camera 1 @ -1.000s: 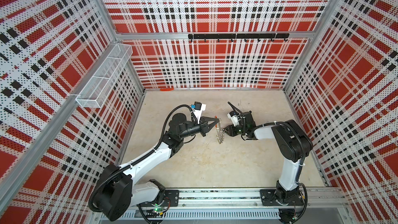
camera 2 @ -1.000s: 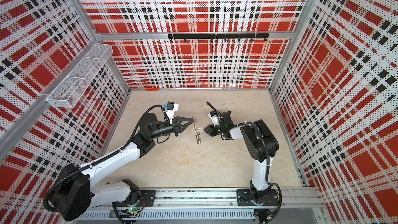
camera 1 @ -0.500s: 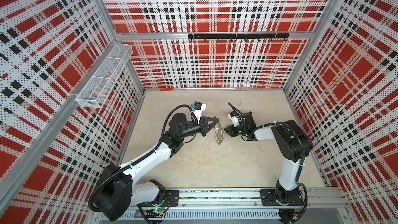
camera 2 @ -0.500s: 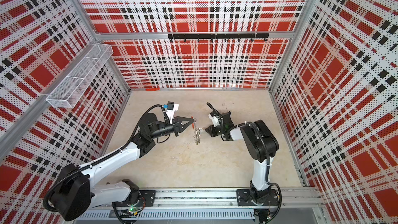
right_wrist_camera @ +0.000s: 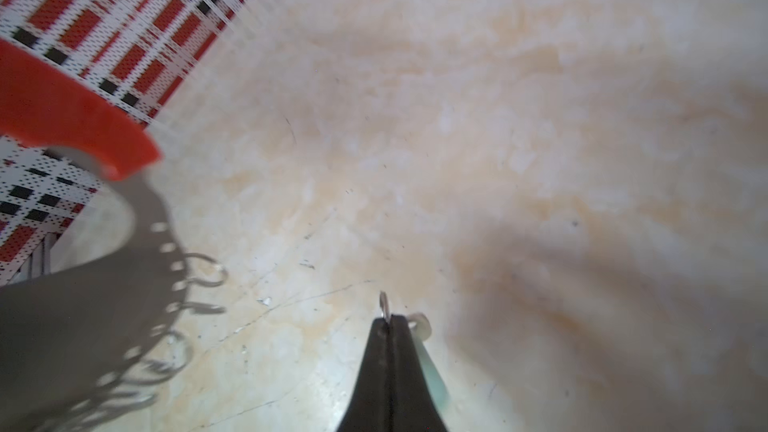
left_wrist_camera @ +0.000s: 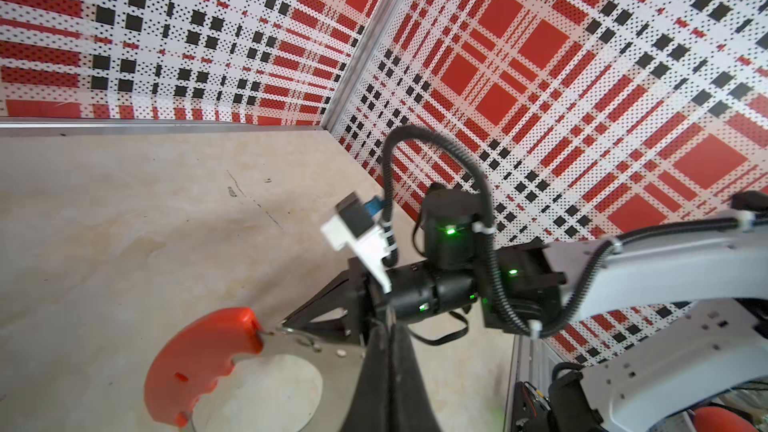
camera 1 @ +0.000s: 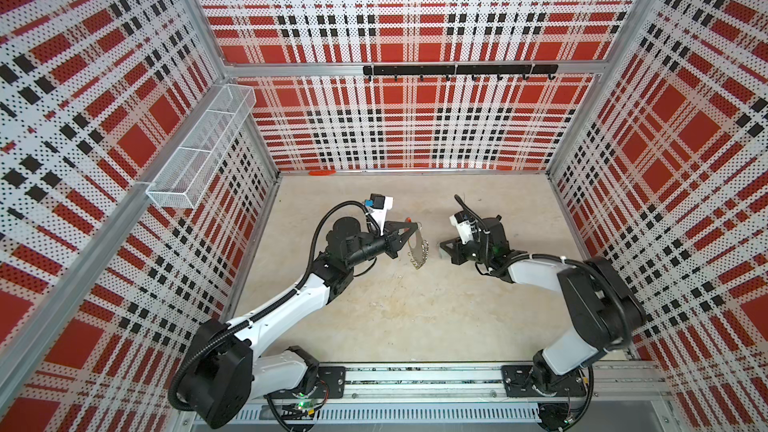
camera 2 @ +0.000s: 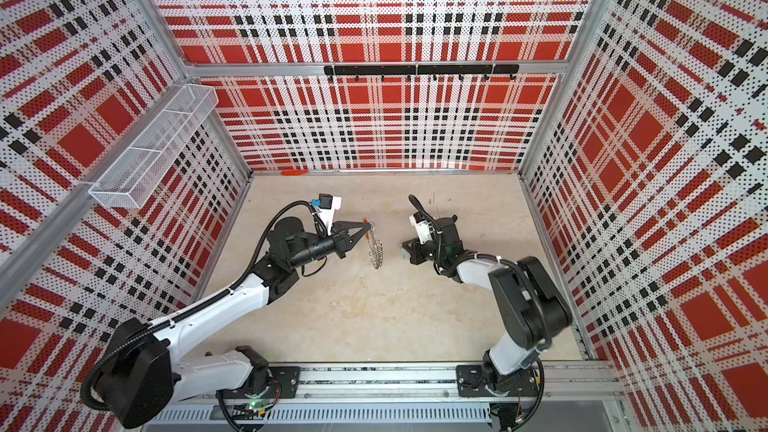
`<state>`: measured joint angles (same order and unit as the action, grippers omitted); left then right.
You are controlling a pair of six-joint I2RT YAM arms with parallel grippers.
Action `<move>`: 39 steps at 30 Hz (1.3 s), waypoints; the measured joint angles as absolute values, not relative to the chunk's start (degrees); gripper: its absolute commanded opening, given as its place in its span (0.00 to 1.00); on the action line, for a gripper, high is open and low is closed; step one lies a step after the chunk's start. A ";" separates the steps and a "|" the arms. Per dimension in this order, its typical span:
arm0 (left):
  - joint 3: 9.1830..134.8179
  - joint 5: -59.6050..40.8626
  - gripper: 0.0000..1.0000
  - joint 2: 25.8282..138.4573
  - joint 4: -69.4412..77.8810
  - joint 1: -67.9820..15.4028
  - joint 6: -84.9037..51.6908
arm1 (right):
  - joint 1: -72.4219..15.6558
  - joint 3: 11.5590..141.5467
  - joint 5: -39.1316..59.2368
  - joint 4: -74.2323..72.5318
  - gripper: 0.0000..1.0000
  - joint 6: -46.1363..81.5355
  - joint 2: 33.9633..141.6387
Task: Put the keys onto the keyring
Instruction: 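Close the right gripper on the key's metal ring and lift it, then carry the key with the right gripper toward the plate held by the left gripper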
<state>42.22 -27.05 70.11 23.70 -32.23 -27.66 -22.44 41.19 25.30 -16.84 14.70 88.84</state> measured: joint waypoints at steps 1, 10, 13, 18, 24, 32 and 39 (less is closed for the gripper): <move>42.44 -26.65 0.00 70.13 23.31 -32.18 -26.92 | -22.44 41.21 24.62 -15.99 0.00 14.79 86.02; 47.51 -26.98 0.00 74.13 22.55 -30.65 -19.90 | -22.44 42.17 23.29 -6.17 0.00 16.01 66.87; 48.03 -27.05 0.00 75.42 22.72 -30.65 -16.95 | -22.44 42.17 24.69 -5.48 0.00 17.02 61.82; 48.05 -27.40 0.00 76.75 22.70 -31.70 -12.05 | -22.44 42.17 29.12 -6.35 0.00 20.47 56.93; 48.05 -28.08 0.00 76.79 23.59 -35.55 -4.32 | -22.50 42.17 35.73 -10.22 0.00 26.22 56.75; 48.05 -29.80 0.00 76.79 26.17 -36.80 -0.73 | -24.32 42.17 40.34 -14.83 0.00 31.99 58.94; 48.05 -30.39 0.00 76.79 27.14 -36.84 -0.12 | -24.73 42.24 40.75 -14.81 0.00 32.69 59.13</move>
<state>48.05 -30.39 76.79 27.14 -36.84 -0.12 -24.73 42.24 40.75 -14.81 32.69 59.13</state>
